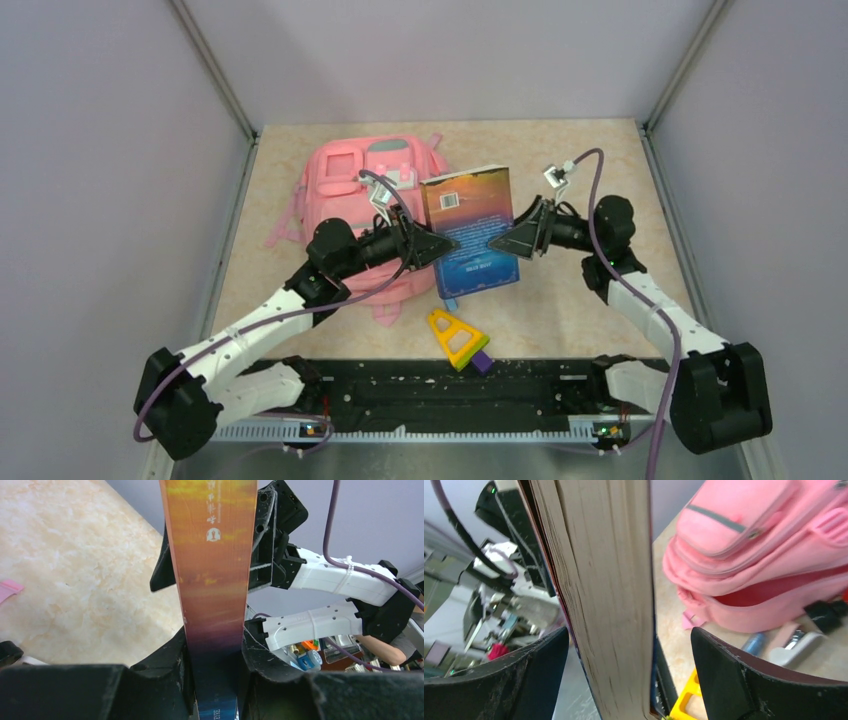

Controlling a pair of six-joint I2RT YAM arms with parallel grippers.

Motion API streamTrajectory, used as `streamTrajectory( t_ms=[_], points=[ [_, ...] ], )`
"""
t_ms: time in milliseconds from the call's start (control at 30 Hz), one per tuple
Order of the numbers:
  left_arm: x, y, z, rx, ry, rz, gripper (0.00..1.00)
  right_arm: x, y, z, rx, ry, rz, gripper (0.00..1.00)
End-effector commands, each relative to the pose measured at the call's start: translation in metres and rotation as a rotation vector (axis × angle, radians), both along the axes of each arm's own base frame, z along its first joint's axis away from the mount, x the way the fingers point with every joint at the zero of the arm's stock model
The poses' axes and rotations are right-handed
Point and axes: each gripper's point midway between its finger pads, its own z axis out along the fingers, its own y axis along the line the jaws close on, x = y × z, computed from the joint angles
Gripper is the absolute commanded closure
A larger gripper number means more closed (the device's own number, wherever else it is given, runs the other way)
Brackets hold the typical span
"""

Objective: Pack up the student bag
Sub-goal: Pick up the book from the center of the board.

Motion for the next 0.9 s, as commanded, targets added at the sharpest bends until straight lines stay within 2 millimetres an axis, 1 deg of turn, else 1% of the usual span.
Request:
streamTrajectory(
  t_ms=[0,67,100,133,200,267,333,367,500,567,600,633,667,733,767,833,867],
  points=[
    [-0.02,0.011,0.079,-0.195,-0.265,-0.029,1.0,-0.024,0.025,0.027,0.049,-0.12,0.158,0.12],
    [-0.022,0.011,0.081,-0.197,-0.278,-0.034,1.0,-0.029,0.033,0.034,0.073,-0.138,0.197,0.18],
    [-0.023,0.012,0.081,-0.195,-0.286,-0.034,1.0,-0.03,0.034,0.038,0.09,-0.145,0.202,0.25],
    [-0.022,0.012,0.082,-0.191,-0.296,-0.032,1.0,-0.031,0.034,0.043,0.109,-0.15,0.204,0.34],
    [-0.02,0.012,0.081,-0.176,-0.308,-0.022,1.0,-0.035,0.034,0.049,0.143,-0.15,0.216,0.59],
    [-0.017,0.012,0.077,-0.145,-0.322,-0.006,1.0,-0.035,0.034,0.051,0.161,-0.156,0.213,0.79],
    [-0.008,0.014,0.071,-0.109,-0.321,0.042,1.0,-0.031,0.034,0.05,0.165,-0.159,0.199,0.96],
    [-0.002,0.016,0.066,-0.09,-0.317,0.077,1.0,-0.027,0.034,0.05,0.165,-0.162,0.185,1.0],
    [0.02,0.018,0.043,0.0,-0.321,0.168,1.0,0.001,0.034,0.045,0.126,-0.136,0.113,1.0],
    [0.026,0.017,0.032,0.018,-0.308,0.185,1.0,0.018,0.029,0.046,0.103,-0.13,0.063,1.0],
    [0.027,0.017,0.028,0.023,-0.308,0.19,0.97,0.025,0.026,0.049,0.103,-0.134,0.04,1.0],
    [0.029,0.018,0.024,0.036,-0.303,0.197,0.89,0.032,0.022,0.052,0.106,-0.14,0.011,1.0],
    [0.032,0.019,0.019,0.058,-0.296,0.207,0.79,0.036,0.019,0.055,0.108,-0.141,-0.011,1.0],
    [0.037,0.022,0.008,0.123,-0.273,0.226,0.6,0.043,0.014,0.054,0.102,-0.135,-0.056,1.0],
    [0.038,0.023,0.001,0.161,-0.261,0.228,0.46,0.046,0.011,0.052,0.094,-0.129,-0.079,1.0],
    [0.04,0.027,-0.01,0.239,-0.235,0.232,0.24,0.053,0.006,0.041,0.061,-0.099,-0.144,1.0],
    [0.039,0.03,-0.016,0.277,-0.228,0.231,0.15,0.057,0.002,0.031,0.03,-0.073,-0.181,1.0]
  ],
)
